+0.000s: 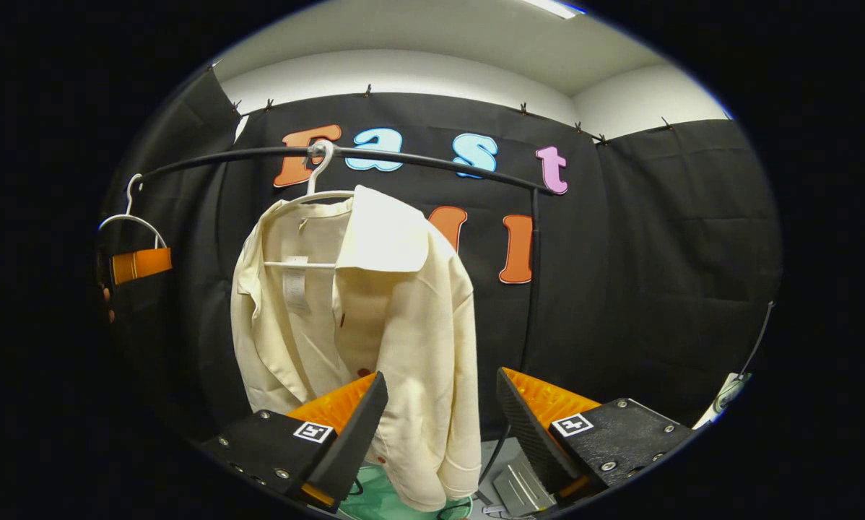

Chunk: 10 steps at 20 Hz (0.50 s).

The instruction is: Grasp the clothes on the hanger with both hands and then place them into the laundry hamper below.

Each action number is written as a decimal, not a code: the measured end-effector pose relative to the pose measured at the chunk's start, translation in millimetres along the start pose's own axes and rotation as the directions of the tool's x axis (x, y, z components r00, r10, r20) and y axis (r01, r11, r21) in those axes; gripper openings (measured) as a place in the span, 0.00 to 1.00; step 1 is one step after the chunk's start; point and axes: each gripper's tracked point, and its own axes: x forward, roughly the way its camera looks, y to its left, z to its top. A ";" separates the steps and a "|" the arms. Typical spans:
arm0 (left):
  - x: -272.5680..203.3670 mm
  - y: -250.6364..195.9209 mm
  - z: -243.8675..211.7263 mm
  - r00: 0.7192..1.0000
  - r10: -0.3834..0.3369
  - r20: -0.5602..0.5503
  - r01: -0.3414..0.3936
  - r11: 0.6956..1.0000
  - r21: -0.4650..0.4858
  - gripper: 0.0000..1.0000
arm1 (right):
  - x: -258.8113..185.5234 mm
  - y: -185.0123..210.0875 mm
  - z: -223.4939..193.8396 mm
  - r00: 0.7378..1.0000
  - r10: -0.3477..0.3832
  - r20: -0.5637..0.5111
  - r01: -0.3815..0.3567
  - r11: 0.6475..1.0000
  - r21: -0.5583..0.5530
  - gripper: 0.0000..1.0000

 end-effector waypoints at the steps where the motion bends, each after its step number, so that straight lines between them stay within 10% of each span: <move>1: 0.6 2.8 -1.9 1.000 0.003 -0.004 -0.003 1.000 0.002 1.00 | 2.4 4.2 -2.6 1.000 0.005 -0.005 -0.005 1.000 0.003 0.94; 10: 12.1 8.7 -24.4 0.999 0.000 -0.040 0.001 1.000 0.004 0.96 | 34.3 29.6 -30.4 0.999 0.009 -0.044 -0.005 0.997 0.074 0.94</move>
